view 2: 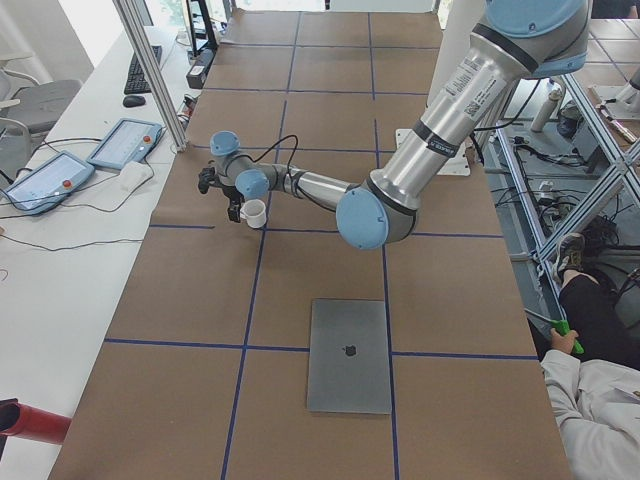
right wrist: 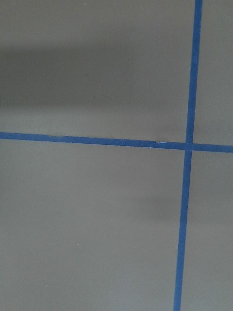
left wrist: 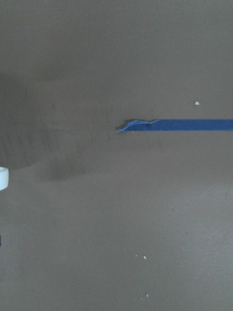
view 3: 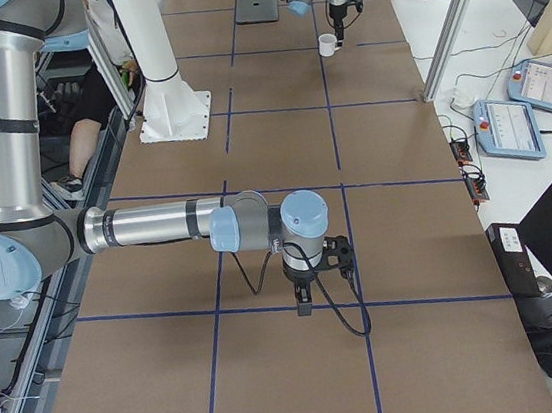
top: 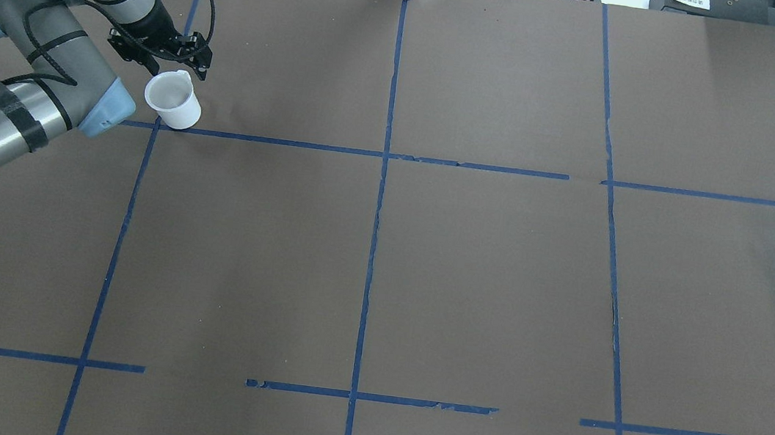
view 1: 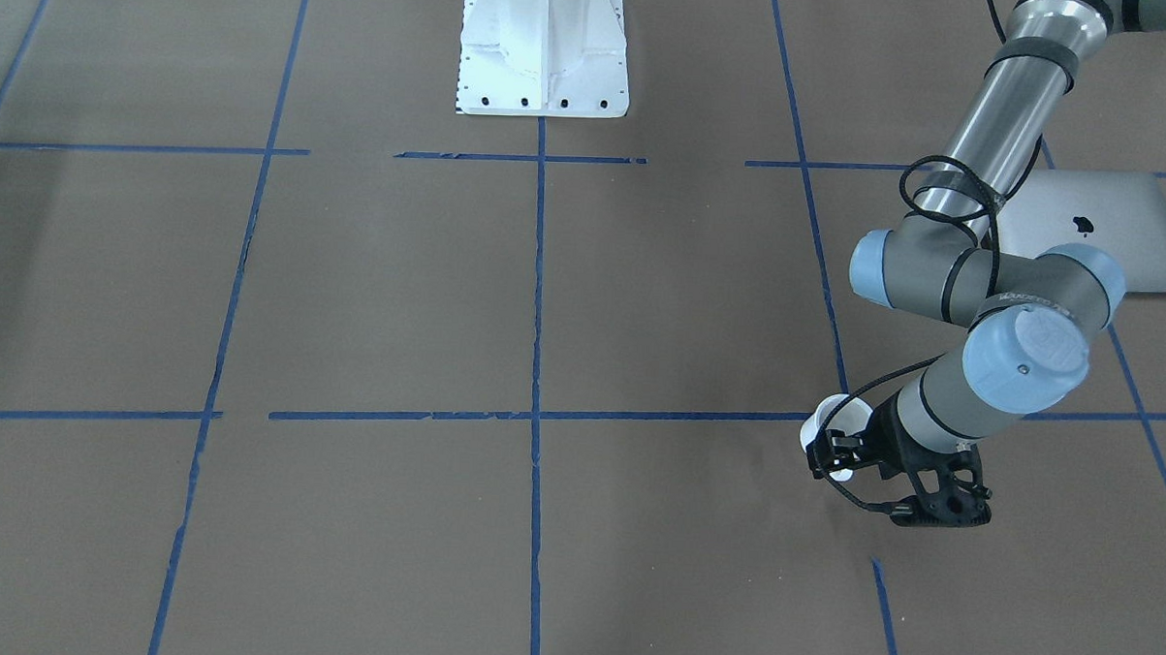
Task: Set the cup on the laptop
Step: 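Move the left gripper over the white cup and lower around it, then close the left gripper on the white cup and lift it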
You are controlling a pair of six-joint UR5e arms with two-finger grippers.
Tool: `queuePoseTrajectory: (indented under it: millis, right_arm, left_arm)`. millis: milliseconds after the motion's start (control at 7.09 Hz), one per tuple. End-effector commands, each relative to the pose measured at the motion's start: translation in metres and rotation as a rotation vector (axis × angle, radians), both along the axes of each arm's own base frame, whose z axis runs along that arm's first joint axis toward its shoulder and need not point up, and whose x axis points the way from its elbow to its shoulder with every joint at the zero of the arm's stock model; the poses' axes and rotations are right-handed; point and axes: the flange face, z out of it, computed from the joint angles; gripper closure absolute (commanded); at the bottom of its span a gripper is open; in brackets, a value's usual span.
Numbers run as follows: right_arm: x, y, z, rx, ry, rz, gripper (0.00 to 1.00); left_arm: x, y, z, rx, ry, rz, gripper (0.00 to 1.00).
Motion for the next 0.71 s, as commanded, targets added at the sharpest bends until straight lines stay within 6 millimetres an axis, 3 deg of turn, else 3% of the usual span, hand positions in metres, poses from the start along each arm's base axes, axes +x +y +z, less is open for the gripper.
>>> queuePoseTrajectory:
  millis: [0, 141, 423, 564]
  right_arm:
    - [0.000, 0.000, 0.000, -0.001, 0.000, 0.000, 0.00]
    - [0.000, 0.000, 0.000, 0.000, 0.000, 0.000, 0.00]
    - [0.000, 0.000, 0.000, 0.000, 0.000, 0.000, 0.00]
    - [0.000, 0.001, 0.001, -0.001, 0.000, 0.000, 0.00]
  left_arm:
    - [0.006, 0.001, -0.001, -0.007, 0.000, -0.003, 0.64]
    - [0.006, 0.001, -0.002, -0.008, 0.000, -0.004, 1.00]
    - [-0.005, 0.001, -0.019, 0.027, 0.020, -0.006, 1.00]
    - [-0.033, 0.003, -0.023, 0.048, 0.032, -0.031, 1.00]
